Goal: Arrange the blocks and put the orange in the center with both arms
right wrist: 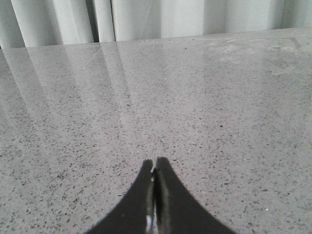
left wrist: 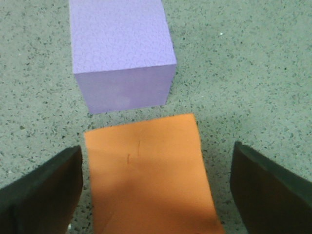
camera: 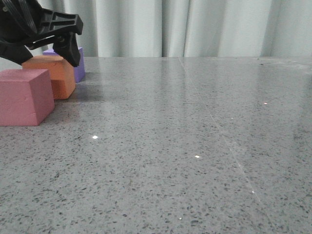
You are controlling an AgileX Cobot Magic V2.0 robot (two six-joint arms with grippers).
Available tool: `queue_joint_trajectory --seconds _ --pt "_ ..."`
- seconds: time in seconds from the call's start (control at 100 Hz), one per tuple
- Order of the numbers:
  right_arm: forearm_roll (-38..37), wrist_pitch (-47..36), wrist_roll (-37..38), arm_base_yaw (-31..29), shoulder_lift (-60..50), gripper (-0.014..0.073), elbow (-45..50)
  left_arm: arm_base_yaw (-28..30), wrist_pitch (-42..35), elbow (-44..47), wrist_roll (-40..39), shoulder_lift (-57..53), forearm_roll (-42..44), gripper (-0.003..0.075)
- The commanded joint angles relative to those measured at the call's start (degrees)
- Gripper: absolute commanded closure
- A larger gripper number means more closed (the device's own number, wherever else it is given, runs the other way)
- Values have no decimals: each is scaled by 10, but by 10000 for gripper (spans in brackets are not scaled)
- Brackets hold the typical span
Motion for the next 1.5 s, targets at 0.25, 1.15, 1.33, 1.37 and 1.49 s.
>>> queue_joint_trajectory --seconds 0.25,1.15,1.33,1.37,1.49 --pt "0 -49 -5 -3 -14 661 -8 2 3 -14 1 -117 19 131" --pt "0 -49 -5 -3 -14 661 -8 2 34 260 2 -573 66 682" --pt "0 -49 -5 -3 -14 661 -8 2 37 303 2 -607 76 739" --pt "0 -49 -5 -3 -14 661 -8 2 38 308 2 -607 75 739" --pt "0 -49 -5 -3 -14 661 -8 2 38 318 2 -607 75 739"
